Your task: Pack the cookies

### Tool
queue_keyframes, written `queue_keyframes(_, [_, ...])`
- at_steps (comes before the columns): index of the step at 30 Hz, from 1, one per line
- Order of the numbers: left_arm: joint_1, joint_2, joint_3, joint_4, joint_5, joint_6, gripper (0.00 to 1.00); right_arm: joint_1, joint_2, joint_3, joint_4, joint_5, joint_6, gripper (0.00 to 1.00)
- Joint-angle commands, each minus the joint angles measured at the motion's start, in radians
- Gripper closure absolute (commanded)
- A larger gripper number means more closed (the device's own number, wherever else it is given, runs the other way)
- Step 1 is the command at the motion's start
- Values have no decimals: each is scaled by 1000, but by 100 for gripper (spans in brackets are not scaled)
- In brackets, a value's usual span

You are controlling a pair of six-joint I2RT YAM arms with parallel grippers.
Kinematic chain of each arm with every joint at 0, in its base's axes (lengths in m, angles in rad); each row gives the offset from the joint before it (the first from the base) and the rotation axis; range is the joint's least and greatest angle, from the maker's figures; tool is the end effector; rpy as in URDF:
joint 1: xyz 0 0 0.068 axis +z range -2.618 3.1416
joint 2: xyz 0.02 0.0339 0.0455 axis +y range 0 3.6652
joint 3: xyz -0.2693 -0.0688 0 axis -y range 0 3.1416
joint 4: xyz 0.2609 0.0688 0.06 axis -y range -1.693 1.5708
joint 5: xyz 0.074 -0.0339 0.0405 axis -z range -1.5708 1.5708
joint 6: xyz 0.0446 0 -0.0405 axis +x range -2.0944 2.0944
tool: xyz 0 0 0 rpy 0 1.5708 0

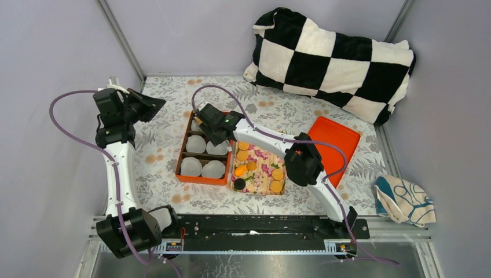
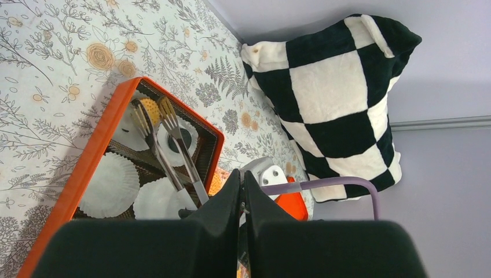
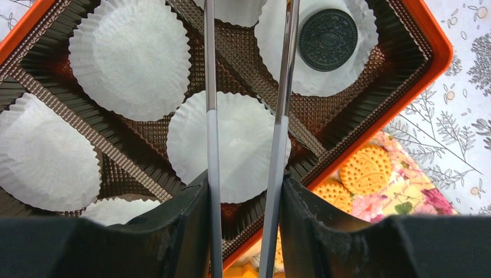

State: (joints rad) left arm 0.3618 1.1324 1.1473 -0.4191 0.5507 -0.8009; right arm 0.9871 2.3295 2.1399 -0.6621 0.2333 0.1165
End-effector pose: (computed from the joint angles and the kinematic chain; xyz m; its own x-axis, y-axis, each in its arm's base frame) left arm 0.2595 0.0733 0.3772 -0.3625 -0.7914 -0.4922 -0.1608 0.5733 -0.8034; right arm 0.3118 0.4534 0.2304 -0.4965 -0.5465 -0.6745 -0.6748 0.7317 -0.0962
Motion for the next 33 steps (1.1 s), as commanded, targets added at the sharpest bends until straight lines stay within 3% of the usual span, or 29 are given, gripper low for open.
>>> queue_keyframes(1, [9, -17, -16, 22, 30, 21, 92, -1, -69, -25, 118, -18, -34, 54])
queue_keyframes(8, [9, -34, -24, 47, 56, 22, 91, -1, -117, -47, 135, -24, -30, 44])
queue_keyframes(15, [9, -38, -27, 57, 74, 20, 90, -2, -204, -109, 163, -5, -11, 49])
queue_keyframes(20, [10, -56, -39, 65, 64, 24, 90, -1, -394, -295, 201, 8, 16, 52])
queue_keyframes(25, [9, -81, -70, 66, 48, 47, 90, 9, -662, -588, 205, 45, 72, 53])
queue_keyframes(33, [8, -114, -145, 65, 63, 50, 90, 83, -969, -983, 27, 119, 200, 52])
